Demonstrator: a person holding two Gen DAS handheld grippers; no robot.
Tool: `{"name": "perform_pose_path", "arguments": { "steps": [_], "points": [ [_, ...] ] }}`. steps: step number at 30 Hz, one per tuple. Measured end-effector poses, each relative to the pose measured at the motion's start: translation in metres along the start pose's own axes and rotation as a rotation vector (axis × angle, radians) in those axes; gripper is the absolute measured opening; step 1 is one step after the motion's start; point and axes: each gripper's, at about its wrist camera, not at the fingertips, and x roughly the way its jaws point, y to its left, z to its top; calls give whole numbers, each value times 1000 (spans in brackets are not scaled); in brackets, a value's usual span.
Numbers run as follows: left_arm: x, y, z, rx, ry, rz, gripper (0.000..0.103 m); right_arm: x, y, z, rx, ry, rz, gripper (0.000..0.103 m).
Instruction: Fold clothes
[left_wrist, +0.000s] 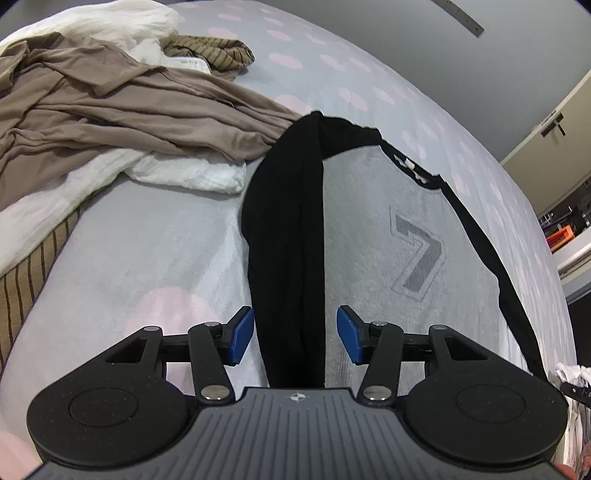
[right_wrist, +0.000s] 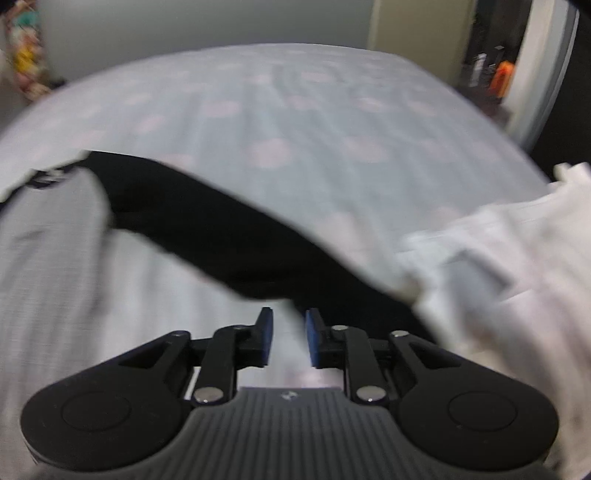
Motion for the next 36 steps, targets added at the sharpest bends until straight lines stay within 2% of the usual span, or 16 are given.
{"name": "perform_pose_path", "arguments": {
  "steps": [3,5,8,11,13,15,17,21,23,30,36],
  "points": [
    [0,-4,-3,19,45,-34,45,2,28,-10,9,-3,73,27],
    [0,-8,-5,38,76,-37,45,3,42,-16,-28,-15,69,27],
    [4,-15,-8,67,128,-19,37,0,53,-20,-71,-43,34,32],
    [10,-21,-12,103,168,11,27,7,50,-19,-56,-31,39,32],
    [13,-24,-13,123,185,22,11,11,47,-17,-42,-19,47,32],
    [13,-25,-14,133,189,38,4,11,45,-18,-28,-14,54,32],
    [10,-26,-12,131,178,35,3,10,45,-19,-19,-13,59,32],
    [-8,-23,0,106,167,-32,3,8,46,-22,-26,-22,66,32],
    [-21,-19,11,116,142,-23,3,7,47,-22,-36,-25,69,32],
    [-77,15,87,93,-12,57,3,6,50,-22,-54,-31,74,32],
    [-102,43,156,111,-108,194,3,11,50,-22,-47,-17,75,32]
  ]
}}
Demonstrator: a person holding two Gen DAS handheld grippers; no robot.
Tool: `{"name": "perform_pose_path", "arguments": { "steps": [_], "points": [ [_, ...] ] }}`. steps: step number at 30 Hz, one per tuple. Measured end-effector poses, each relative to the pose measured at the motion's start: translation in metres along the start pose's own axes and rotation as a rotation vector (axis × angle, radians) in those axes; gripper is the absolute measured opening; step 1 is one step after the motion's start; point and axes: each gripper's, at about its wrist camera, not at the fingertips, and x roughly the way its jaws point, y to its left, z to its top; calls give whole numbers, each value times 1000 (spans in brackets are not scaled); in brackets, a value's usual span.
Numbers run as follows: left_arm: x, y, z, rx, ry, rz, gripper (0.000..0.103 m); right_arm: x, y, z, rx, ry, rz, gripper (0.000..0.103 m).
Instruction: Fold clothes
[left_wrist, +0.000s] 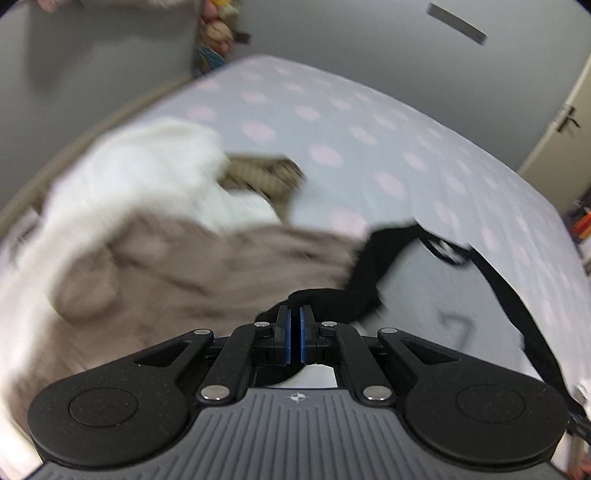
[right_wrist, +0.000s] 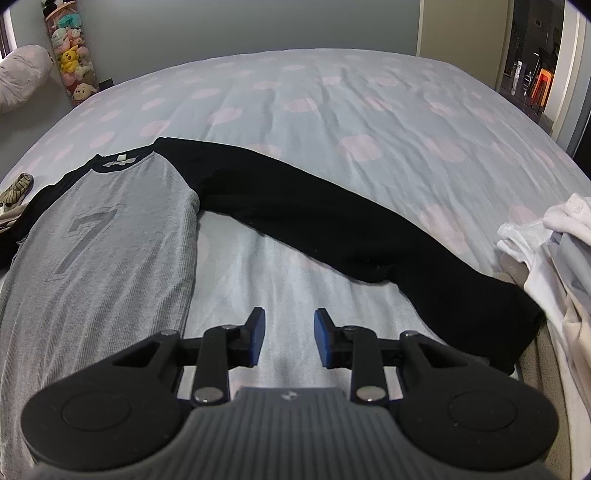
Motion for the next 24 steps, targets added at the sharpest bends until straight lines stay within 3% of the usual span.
{"name": "perform_pose_path", "arguments": {
  "steps": [5,10,15,19,24],
  "points": [
    [15,37,34,1,-17,120,2,4,5,-1,-11,11,-1,32],
    [53,64,44,-13,19,187,2,10,8,-1,-22,29,-8,32],
    [72,83,38,-66,13,99,4,20,9,2,-26,59,-22,32],
    [54,101,34,-166,-50,34,26,20,10,1,-36,62,-22,32],
    [26,98,16,-114,-72,26,28,17,9,1,-33,53,-15,32]
  ]
}}
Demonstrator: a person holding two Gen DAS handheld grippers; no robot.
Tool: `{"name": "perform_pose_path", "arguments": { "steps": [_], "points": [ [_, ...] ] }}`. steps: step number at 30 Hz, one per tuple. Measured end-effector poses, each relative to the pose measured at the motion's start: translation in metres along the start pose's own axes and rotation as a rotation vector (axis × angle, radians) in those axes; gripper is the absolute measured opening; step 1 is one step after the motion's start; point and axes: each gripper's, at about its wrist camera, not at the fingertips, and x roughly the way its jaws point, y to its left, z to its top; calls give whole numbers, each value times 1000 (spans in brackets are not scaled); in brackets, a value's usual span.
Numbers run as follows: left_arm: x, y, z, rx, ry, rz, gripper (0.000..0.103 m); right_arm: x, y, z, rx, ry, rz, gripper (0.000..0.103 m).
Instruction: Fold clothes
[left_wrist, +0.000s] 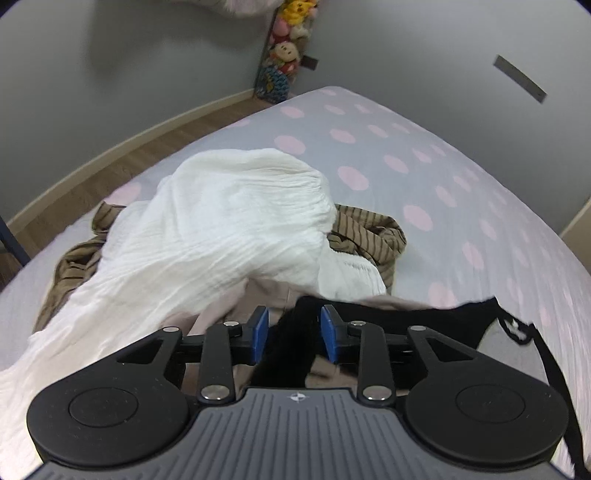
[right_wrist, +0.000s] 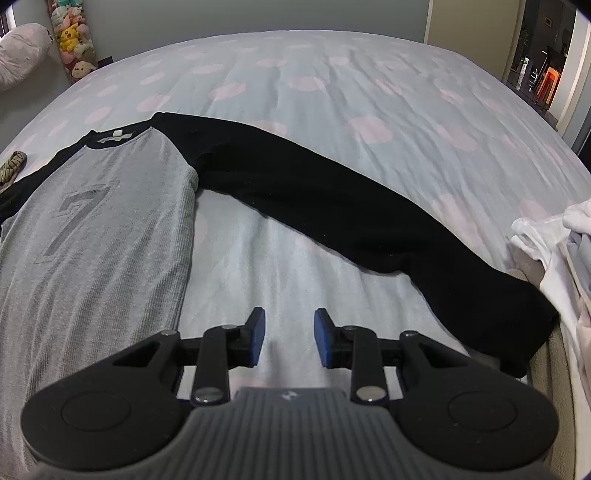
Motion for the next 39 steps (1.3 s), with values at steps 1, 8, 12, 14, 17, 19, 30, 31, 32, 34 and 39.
{"name": "perform_pose_path", "arguments": {
  "steps": [1,8,12,14,17,19,30,31,32,34,39],
  "points": [
    [-5,-2,-5,22,1,-5,30,-1,0,0,0,-2,1,32],
    [16,-7,-55,72,108,42,38,-6,-2,-1,11,-20,11,32],
    [28,-1,-64,23,91,25,4,-8,-3,-1,16,-26,16,33],
    [25,2,-58,2,64,29,2,-8,-2,-1,9,-22,18,34],
    [7,2,-42,11,20,8,1,-8,0,-1,-6,-16,15,34],
    [-8,2,-29,37,-3,11,1,-8,0,-1,-10,-16,11,34],
    [-25,26,30,180,-7,201,2,-6,0,-1,-11,-11,8,34],
    [-22,30,31,169,-7,209,2,-6,0,-1,-11,-11,8,35],
    [-20,34,32,157,-7,216,2,-6,0,-1,-11,-11,7,35],
    [-20,44,30,109,-11,206,5,-6,1,-1,-13,-10,4,36],
    [-22,68,20,15,-15,186,18,-6,2,0,-19,-7,2,37]
  ]
}}
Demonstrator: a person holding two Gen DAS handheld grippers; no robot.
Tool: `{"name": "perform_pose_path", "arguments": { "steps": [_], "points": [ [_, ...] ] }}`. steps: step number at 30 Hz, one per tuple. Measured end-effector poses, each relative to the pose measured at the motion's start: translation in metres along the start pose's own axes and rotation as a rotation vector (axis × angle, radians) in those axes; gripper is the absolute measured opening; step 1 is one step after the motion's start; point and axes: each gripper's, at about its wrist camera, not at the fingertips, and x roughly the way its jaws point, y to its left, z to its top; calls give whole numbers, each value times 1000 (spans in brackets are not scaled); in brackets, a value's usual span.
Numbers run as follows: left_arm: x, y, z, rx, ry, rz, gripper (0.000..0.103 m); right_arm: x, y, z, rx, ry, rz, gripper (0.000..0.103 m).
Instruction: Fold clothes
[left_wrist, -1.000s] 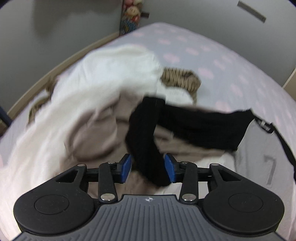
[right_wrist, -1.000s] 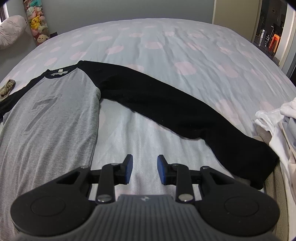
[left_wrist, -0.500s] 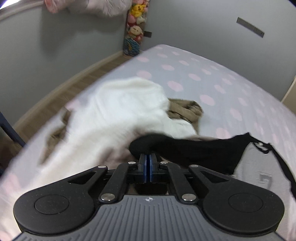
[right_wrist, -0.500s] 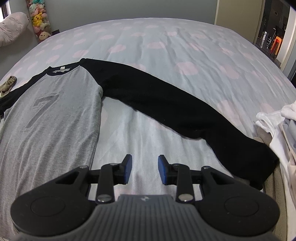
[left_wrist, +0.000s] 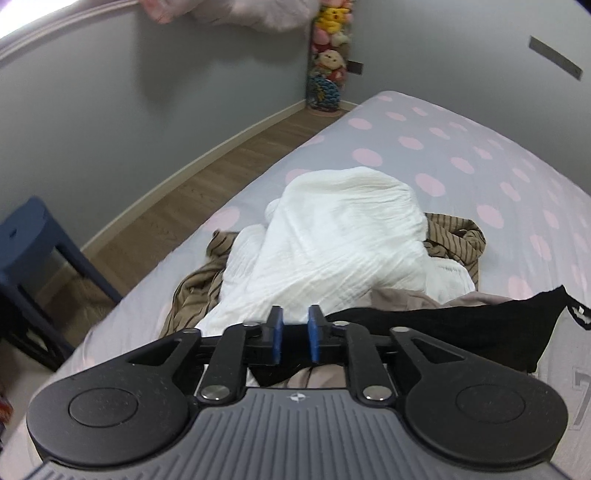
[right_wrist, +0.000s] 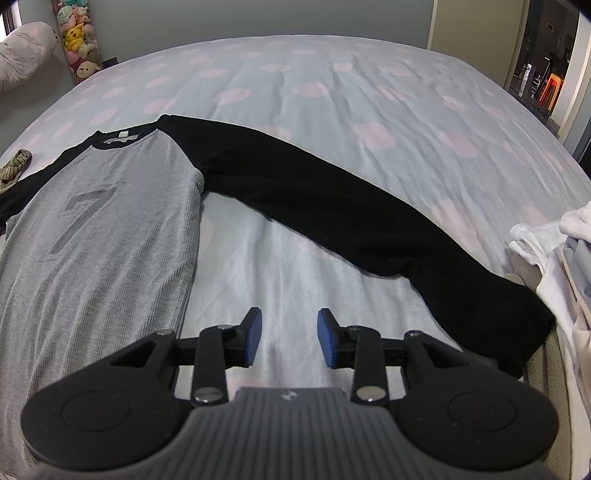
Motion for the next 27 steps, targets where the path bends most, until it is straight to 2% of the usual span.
{"name": "perform_pose_path", "arguments": {
  "steps": [5,9,12,14,15,16,18,19,27],
  "points": [
    [13,24,-21,-96,39,-14,23,-1,1,0,-12,1,-6,38],
    [27,39,-35,-220,69,-77,25,0,2,-1,-18,5,-12,39],
    [37,42,-41,-272,72,-89,37,0,4,0,-28,10,-20,39],
    [43,41,-43,-297,67,-76,38,1,6,0,-36,13,-26,40],
    [46,42,-44,-316,60,-86,36,1,6,0,-40,15,-28,40],
    [46,43,-44,-338,49,-104,23,2,7,0,-42,16,-31,40],
    [44,45,-43,-364,24,-140,5,2,7,0,-48,20,-35,40],
    [40,44,-39,-359,13,-143,0,3,8,0,-50,21,-37,40],
    [-17,31,13,-265,-84,-187,0,3,9,0,-68,29,-39,40]
  ]
}}
